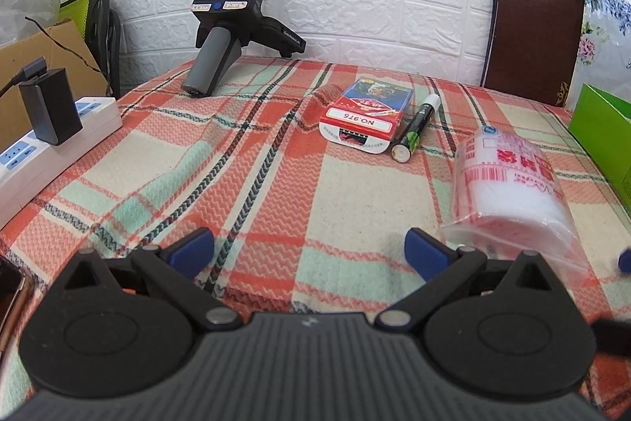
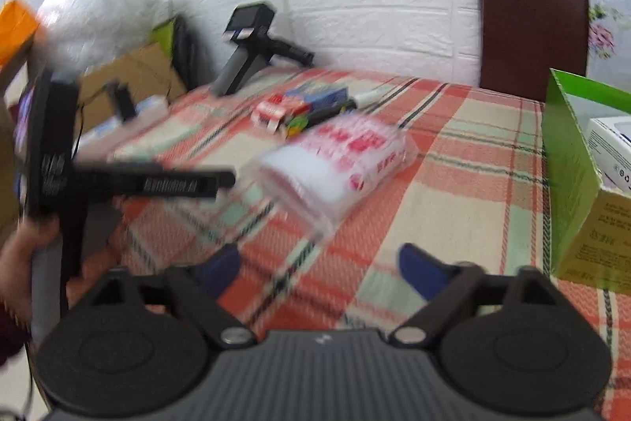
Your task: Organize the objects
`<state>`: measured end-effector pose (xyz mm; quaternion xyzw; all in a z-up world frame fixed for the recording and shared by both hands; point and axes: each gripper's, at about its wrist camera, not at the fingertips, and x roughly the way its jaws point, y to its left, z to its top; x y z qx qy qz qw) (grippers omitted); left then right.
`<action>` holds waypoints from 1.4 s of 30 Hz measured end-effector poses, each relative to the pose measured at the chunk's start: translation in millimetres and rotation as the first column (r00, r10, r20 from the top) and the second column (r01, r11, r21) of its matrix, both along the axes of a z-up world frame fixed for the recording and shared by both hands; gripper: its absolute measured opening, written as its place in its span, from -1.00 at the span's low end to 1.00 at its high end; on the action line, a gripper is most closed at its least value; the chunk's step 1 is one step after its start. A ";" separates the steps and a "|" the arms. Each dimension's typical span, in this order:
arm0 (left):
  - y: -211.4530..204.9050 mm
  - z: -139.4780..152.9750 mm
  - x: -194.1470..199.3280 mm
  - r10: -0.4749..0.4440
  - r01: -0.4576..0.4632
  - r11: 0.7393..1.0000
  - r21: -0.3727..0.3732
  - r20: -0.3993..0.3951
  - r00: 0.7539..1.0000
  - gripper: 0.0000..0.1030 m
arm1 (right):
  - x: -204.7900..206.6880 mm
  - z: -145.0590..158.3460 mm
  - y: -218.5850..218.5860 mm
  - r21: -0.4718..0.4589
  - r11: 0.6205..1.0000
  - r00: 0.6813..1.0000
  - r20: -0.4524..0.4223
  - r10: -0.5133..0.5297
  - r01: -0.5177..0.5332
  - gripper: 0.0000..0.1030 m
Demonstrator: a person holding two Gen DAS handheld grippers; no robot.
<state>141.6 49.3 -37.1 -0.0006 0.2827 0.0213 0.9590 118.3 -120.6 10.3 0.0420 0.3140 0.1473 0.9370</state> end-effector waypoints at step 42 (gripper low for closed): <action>-6.6 -1.0 -2.6 0.013 -0.012 0.999 0.034 -0.008 1.000 1.00 | -67.4 -8.8 -18.6 -0.029 0.993 0.994 0.002 -0.112 0.112 0.73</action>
